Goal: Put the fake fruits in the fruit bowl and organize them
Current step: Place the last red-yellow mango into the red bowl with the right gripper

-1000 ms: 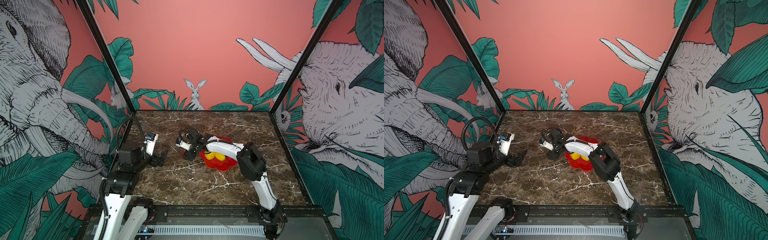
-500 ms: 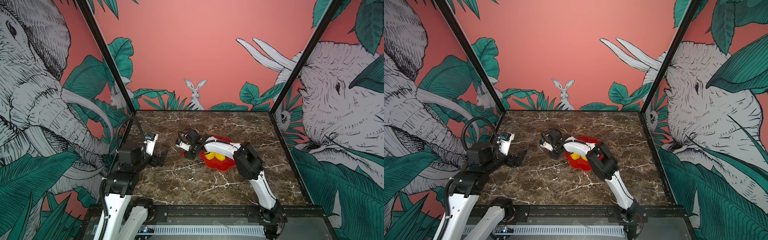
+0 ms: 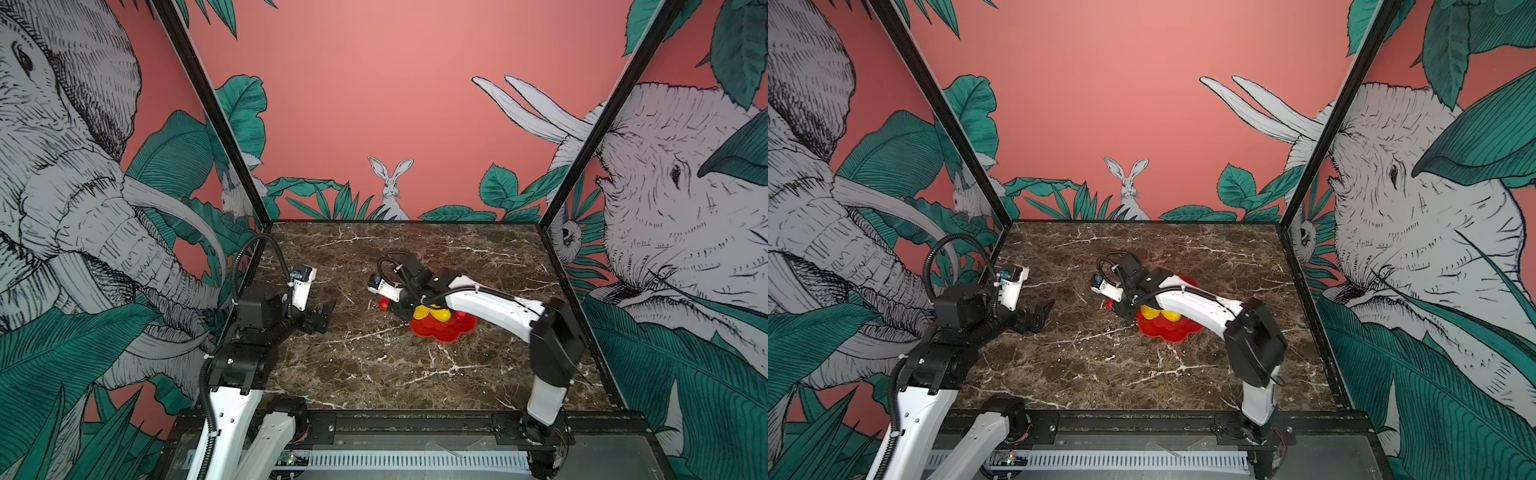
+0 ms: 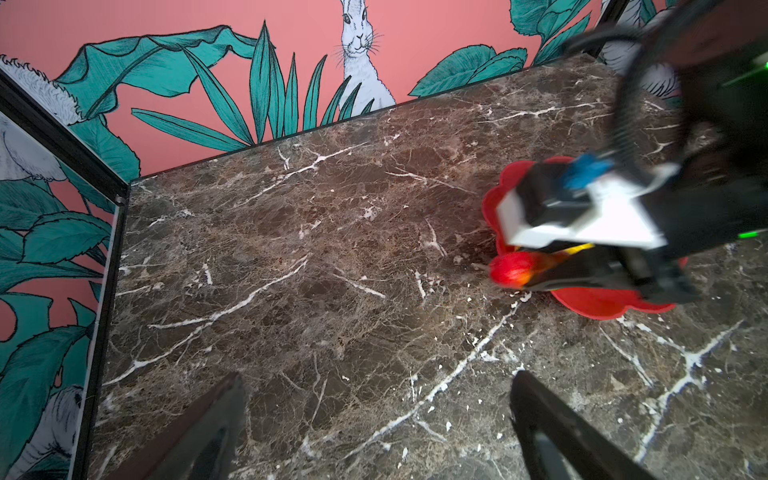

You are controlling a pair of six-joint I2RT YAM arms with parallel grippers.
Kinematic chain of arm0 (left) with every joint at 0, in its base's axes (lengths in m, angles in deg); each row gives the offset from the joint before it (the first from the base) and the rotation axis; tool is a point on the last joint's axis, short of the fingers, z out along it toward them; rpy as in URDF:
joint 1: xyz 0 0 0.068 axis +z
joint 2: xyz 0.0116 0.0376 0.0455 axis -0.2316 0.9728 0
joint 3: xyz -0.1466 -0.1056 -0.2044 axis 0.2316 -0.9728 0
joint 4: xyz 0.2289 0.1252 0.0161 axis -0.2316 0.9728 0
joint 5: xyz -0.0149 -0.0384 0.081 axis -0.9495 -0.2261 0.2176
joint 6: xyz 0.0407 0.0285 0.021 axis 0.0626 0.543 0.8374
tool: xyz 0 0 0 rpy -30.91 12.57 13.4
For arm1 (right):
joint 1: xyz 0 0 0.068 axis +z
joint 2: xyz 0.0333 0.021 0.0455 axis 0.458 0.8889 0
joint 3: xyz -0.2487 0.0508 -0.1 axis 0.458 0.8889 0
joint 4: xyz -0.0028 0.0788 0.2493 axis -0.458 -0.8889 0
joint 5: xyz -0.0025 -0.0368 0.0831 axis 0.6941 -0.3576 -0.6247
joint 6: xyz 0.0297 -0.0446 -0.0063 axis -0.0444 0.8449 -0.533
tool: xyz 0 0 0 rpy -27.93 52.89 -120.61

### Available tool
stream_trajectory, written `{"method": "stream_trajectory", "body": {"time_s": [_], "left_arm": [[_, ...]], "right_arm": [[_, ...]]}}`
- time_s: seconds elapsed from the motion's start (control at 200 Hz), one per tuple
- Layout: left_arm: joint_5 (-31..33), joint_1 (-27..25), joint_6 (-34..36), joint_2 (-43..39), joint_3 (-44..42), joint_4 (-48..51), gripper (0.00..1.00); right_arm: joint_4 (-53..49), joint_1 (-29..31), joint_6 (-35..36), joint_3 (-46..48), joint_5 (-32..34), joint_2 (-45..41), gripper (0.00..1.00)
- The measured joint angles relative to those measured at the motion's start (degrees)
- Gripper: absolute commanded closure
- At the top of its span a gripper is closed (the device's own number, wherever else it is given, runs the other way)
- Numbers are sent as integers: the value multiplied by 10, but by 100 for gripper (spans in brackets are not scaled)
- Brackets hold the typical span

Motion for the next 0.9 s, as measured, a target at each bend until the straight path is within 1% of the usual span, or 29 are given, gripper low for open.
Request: {"method": "stream_trajectory", "body": {"time_s": [0.1, 0.195, 0.325, 0.425, 0.55, 0.72, 0.85, 0.9], "left_arm": [[0, 0, 0, 0, 0, 0, 0], [0, 0, 0, 0, 0, 0, 0], [-1, 0, 0, 0, 0, 0, 0], [-2, 0, 0, 0, 0, 0, 0], [-3, 0, 0, 0, 0, -1, 0], [-3, 0, 0, 0, 0, -1, 0], [-3, 0, 0, 0, 0, -1, 0], [-3, 0, 0, 0, 0, -1, 0]], "right_arm": [[14, -16, 12, 84, 15, -110, 92], [14, -31, 19, 161, 38, -184, 94], [13, -49, 23, 246, 73, -240, 94], [24, -59, 23, 289, 85, -264, 95], [48, -64, 20, 316, 94, -257, 95], [89, -66, 13, 317, 103, -195, 91], [103, -69, 12, 314, 105, -158, 85], [104, -69, 12, 308, 105, -147, 79]]}}
